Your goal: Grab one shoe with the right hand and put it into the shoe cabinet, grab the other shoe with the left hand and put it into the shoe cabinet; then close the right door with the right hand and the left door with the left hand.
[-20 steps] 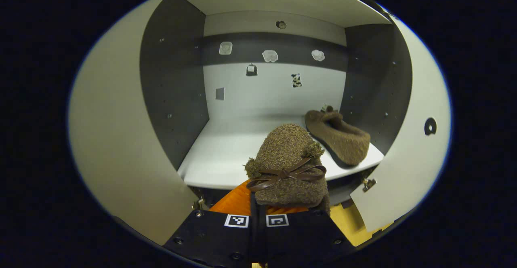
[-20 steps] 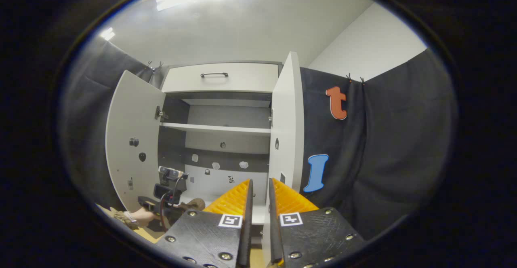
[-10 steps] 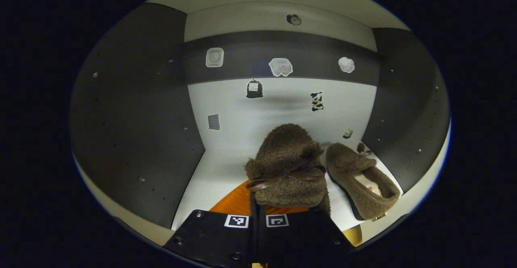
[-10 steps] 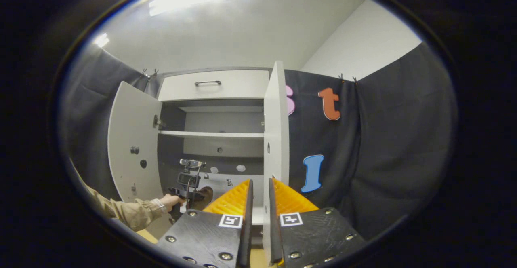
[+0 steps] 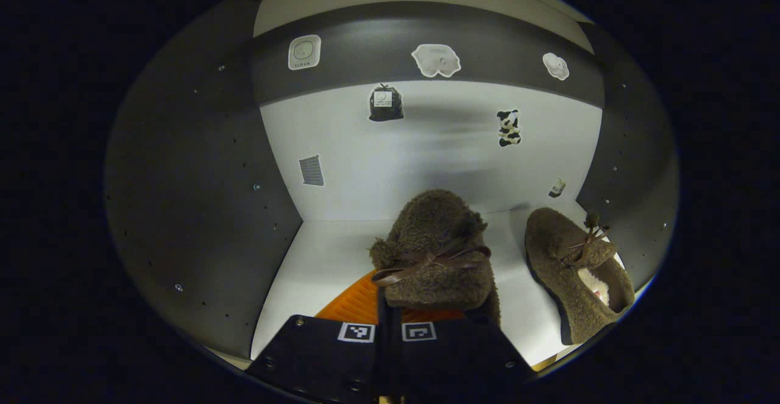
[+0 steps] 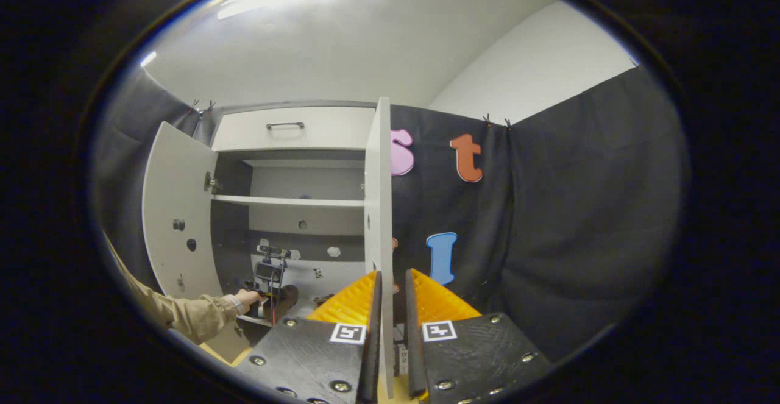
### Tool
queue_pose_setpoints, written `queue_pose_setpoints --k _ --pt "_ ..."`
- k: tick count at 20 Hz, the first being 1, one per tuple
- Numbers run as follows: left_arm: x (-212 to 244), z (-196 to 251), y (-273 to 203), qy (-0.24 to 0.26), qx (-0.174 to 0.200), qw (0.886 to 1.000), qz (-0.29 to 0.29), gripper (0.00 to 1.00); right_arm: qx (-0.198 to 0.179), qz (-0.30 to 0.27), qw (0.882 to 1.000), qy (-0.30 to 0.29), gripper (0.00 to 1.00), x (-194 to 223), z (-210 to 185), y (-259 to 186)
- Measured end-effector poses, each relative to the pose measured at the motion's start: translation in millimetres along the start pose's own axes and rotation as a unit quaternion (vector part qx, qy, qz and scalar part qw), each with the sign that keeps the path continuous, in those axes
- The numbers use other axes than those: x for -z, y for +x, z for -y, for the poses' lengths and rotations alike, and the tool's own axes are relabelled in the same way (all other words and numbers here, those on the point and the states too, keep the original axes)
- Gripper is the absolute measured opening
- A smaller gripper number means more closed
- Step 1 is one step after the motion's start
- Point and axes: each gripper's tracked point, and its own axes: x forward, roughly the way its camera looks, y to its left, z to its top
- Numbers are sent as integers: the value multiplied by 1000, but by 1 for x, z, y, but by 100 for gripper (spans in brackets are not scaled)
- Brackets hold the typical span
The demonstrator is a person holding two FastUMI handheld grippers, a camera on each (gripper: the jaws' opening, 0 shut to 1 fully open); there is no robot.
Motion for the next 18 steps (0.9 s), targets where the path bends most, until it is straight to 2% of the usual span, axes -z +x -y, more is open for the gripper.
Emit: queue_pose_setpoints --k 4,5,6,7,8,13,14,15,18 --pt "10 -1 -3 -2 2 1000 -14 22 4 5 1000 0 19 -2 1 0" --pt "7 -1 -8 -2 5 1000 -11 22 4 5 1000 0 19 -2 2 0" --pt "5 -2 -14 0 6 1000 -7 34 5 4 1000 0 19 0 4 0" --pt "3 -3 -20 5 9 1000 -3 29 6 3 1000 0 19 1 6 0" --pt "1 -3 -28 9 12 1000 2 36 6 1 1000 1 19 3 9 1" --pt "-17 1 -89 25 36 997 64 33 9 -10 1000 -7 19 15 22 6" --pt "-21 4 -106 25 43 996 80 36 8 -13 1000 -9 19 18 24 7" --pt "-24 6 -124 26 53 994 96 32 8 -15 1000 -11 19 22 26 9" --pt "-31 13 -182 29 81 987 138 39 3 -28 999 -15 19 37 30 19"
